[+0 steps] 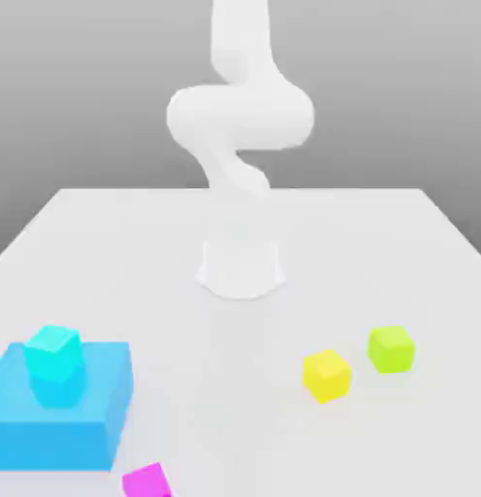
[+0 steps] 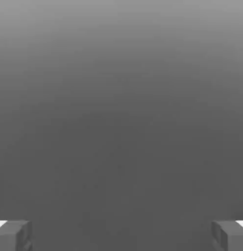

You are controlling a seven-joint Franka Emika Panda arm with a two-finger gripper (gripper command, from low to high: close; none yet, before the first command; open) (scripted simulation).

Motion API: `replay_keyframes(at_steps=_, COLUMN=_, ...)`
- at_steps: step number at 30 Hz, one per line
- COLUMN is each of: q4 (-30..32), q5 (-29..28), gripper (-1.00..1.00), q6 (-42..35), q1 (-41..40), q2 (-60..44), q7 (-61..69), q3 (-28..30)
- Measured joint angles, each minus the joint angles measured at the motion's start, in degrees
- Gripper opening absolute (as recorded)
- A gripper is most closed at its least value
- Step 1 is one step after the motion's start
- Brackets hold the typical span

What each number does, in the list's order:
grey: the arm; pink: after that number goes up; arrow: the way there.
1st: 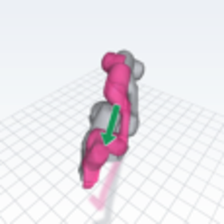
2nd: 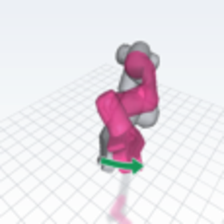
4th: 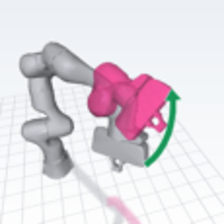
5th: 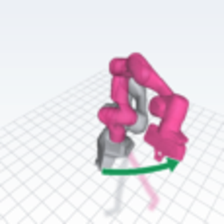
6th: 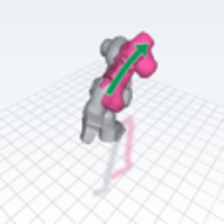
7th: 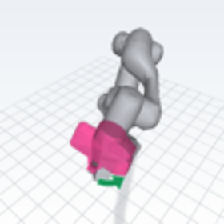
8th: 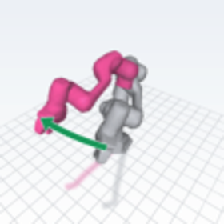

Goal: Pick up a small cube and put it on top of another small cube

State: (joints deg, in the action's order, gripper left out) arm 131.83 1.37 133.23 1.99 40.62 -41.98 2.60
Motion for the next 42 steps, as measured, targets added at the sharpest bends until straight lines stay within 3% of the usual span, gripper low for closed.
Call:
replay_keyframes(at_steps=16, q4=0.29, q5=12.16, gripper=0.00, q6=9.17, q1=7.25, q2=-33.67, q7=27.22, q3=12.08)
replay_keyframes(at_steps=23, q4=0.54, q5=14.81, gripper=0.00, q6=13.52, q1=5.73, q2=-47.75, q7=37.18, q3=12.66)
replay_keyframes(at_steps=30, q4=0.98, q5=11.95, gripper=0.00, q6=18.98, q1=3.84, q2=-60.55, q7=42.97, q3=13.35)
replay_keyframes(at_steps=34, q4=-0.69, q5=14.77, gripper=0.00, q6=24.90, q1=1.02, q2=-68.87, q7=45.94, q3=10.12)
replay_keyframes(at_steps=35, q4=-1.01, q5=15.37, gripper=-1.00, q6=25.93, q1=0.43, q2=-70.25, q7=46.41, q3=9.41)
replay_keyframes(at_steps=42, q4=-1.00, q5=15.30, gripper=-1.00, q6=25.78, q1=0.44, q2=-70.20, q7=46.40, q3=9.43)
